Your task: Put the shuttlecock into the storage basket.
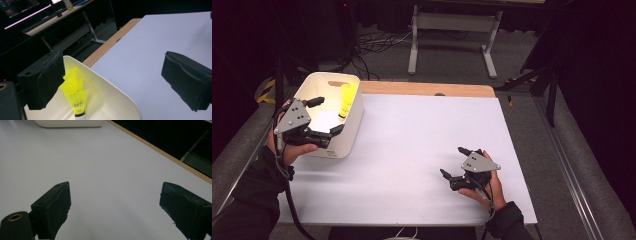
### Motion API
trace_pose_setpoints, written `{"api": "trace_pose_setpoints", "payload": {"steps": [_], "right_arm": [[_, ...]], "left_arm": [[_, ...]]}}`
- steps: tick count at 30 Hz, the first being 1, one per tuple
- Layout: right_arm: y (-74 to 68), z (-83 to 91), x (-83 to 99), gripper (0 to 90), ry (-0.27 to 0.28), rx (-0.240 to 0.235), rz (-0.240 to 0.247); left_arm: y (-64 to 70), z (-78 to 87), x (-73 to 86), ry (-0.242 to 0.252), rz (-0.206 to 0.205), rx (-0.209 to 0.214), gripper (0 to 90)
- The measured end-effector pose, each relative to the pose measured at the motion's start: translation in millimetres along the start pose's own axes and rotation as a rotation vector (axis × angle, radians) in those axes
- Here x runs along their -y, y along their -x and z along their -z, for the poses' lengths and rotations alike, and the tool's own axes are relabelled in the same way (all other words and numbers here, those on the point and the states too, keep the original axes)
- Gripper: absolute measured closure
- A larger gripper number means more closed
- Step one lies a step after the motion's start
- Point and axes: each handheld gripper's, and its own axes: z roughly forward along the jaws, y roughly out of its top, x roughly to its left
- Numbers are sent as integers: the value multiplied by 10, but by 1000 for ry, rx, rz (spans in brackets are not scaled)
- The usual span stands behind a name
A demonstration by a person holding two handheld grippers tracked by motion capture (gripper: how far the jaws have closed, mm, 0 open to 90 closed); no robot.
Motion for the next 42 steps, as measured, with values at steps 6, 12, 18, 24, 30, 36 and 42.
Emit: {"api": "trace_pose_setpoints", "payload": {"steps": [6, 12, 18, 24, 30, 36, 42], "right_arm": [[-7, 14, -14, 114, 11, 9, -1], [-39, 3, -30, 113, 12, 1, 6], [-52, 3, -34, 110, 14, 0, 3], [-71, -5, -35, 108, 13, -8, 8], [-72, -5, -33, 108, 14, -7, 2], [-73, -5, -34, 108, 4, -2, 12], [-81, -5, -34, 108, 4, -6, 14]], "left_arm": [[82, 21, 28, 20, 2, 9, 57], [170, 23, 82, 34, 6, 25, 59], [256, 18, 143, 57, 17, 21, 61], [348, 6, 181, 61, 9, 18, 67], [443, 26, 192, 86, 3, 22, 68], [569, 23, 244, 105, -10, 13, 70], [648, -7, 304, 91, -20, 24, 77]]}}
